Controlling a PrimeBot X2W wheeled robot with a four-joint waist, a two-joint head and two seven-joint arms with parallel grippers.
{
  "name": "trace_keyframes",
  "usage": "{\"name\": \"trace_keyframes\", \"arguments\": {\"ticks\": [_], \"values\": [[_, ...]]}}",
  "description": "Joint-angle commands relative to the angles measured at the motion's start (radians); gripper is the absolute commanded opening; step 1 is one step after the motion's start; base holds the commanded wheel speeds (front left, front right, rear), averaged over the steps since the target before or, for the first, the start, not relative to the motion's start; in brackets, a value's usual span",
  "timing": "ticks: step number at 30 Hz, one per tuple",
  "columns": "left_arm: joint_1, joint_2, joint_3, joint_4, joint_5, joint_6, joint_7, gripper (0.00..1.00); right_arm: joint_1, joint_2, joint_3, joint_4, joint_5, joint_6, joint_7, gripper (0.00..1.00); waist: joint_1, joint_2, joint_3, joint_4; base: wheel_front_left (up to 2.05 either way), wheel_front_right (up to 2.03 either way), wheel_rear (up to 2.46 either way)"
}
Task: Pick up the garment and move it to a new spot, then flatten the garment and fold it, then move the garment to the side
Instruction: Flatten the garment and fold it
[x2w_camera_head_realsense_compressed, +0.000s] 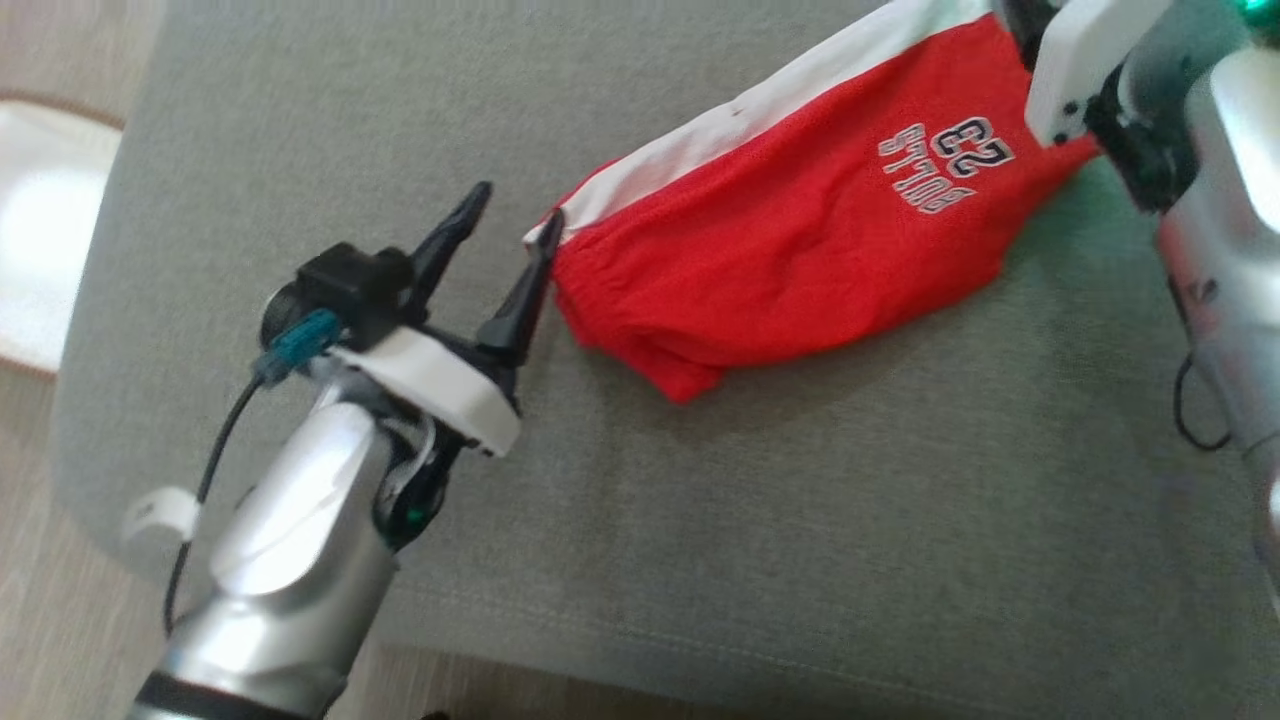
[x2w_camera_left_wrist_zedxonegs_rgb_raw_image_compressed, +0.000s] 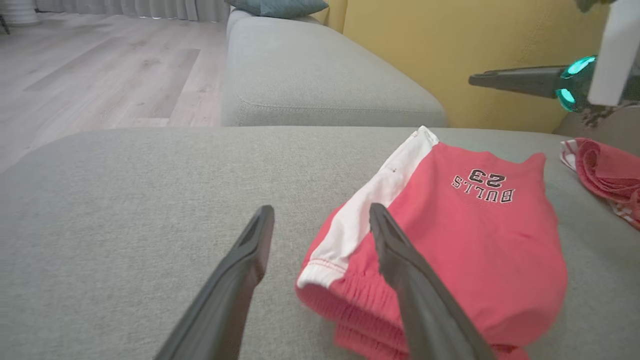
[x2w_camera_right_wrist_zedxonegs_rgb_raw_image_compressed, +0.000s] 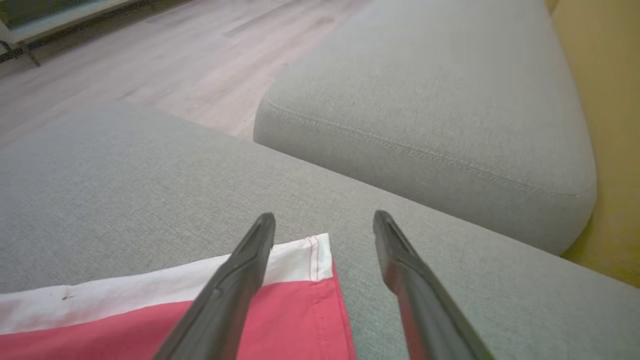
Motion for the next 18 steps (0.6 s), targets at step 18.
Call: {"name": "trace_keyframes", "arguments": {"ticks": [18], "values": [[0.184, -0.01, 0.328, -0.214, 0.055, 0.094, -0.012, 1.0, 0.276, 0.031, -0.028, -0.153, 0.005, 0.003, -0.396, 1.0, 0.0, 0.0, -0.237, -0.224, 0.0, 0.0, 0.0]]}}
